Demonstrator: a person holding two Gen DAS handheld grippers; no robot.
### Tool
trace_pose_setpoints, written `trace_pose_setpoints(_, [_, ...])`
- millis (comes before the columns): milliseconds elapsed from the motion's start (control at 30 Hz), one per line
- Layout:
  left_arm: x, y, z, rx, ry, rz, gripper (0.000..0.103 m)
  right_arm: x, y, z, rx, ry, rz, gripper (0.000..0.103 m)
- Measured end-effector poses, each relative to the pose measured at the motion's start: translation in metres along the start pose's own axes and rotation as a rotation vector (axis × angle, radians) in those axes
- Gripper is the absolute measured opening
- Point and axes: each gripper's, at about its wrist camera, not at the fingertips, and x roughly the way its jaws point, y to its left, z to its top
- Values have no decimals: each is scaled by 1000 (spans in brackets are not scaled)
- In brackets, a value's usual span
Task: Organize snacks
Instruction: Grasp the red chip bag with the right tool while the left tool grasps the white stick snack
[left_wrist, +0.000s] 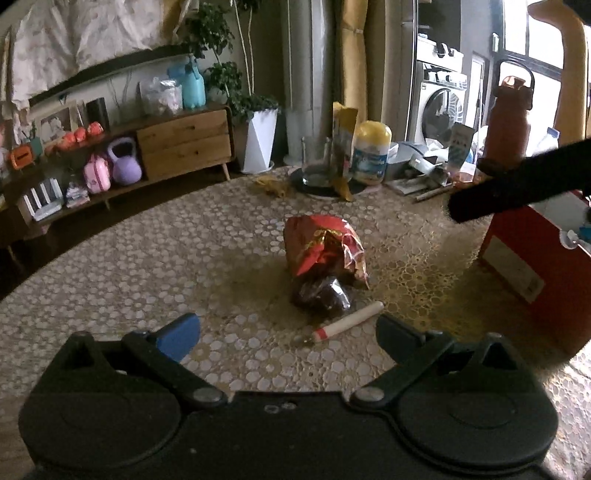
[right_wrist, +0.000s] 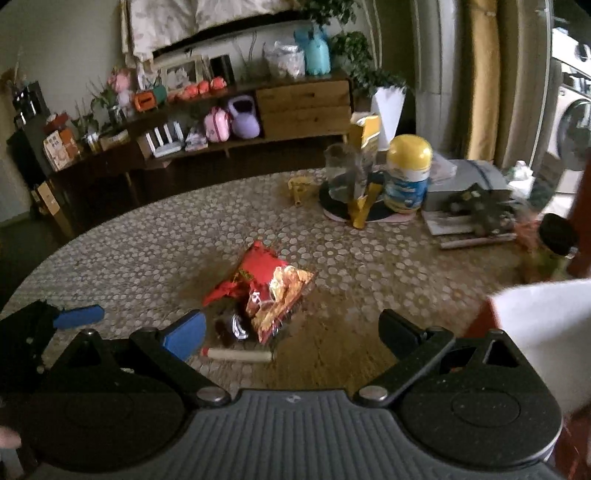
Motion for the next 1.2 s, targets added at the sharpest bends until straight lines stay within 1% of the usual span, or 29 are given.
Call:
trace_pose_setpoints(133, [22,-2,-4,-12,23,-38,98,38,3,7,-26,35,6,100])
trace_pose_setpoints(200, [31,-6,-6,20,33,-66,92,53,6,12,-51,48,10,100])
trace_pose_setpoints(233, [35,-9,-7,43,32,-85,90,61,7,15,-69,53,14,100])
trace_pose_setpoints(300, [42,-13,-9,82,26,-98,87,77,12,19,-114,74,17,100])
trace_pose_setpoints(333, [46,-14,-9,94,24,-96,86,84,14,21,-131,86,16,100])
trace_pose_setpoints(400, [53,-12,-8,90,30,-115,79,96,18,27,-164,92,13,100])
trace_pose_setpoints(500, [59,-9,-8,90,37,-141,78,110,21,35,-213,107,40,100])
trace_pose_setpoints(567, [61,-8,-9,106,39,-153,78,120,25,36,-287,135,60,100])
trace_pose_setpoints(633, [64,-7,-10,113,45,-173,78,129,30,37,-365,150,52,100])
trace_pose_setpoints(733, [69,-6,-10,120,56,-192,78,141,33,37,-419,180,54,100])
trace_pose_setpoints(833, [77,-7,-10,119,64,-196,76,149,30,37,-393,183,63,100])
trace_pose_setpoints(900, [81,-7,-9,116,72,-207,69,149,28,34,-370,170,80,99])
trace_pose_setpoints(933, [83,-8,-9,118,73,-209,69,149,27,33,-357,163,94,96])
trace_pose_setpoints(967, [83,-9,-9,125,69,-210,69,148,25,33,-338,157,112,86])
trace_pose_setpoints(1000, [84,-11,-9,132,68,-217,68,146,24,32,-323,154,128,82])
trace_pose_setpoints(1067, [85,-13,-8,142,65,-227,66,141,22,30,-304,145,117,75])
trace_pose_setpoints(1133, [86,-14,-7,153,64,-231,64,137,22,28,-292,137,110,71])
trace_pose_setpoints(1200, [85,-15,-7,154,65,-246,56,132,20,26,-258,132,101,68])
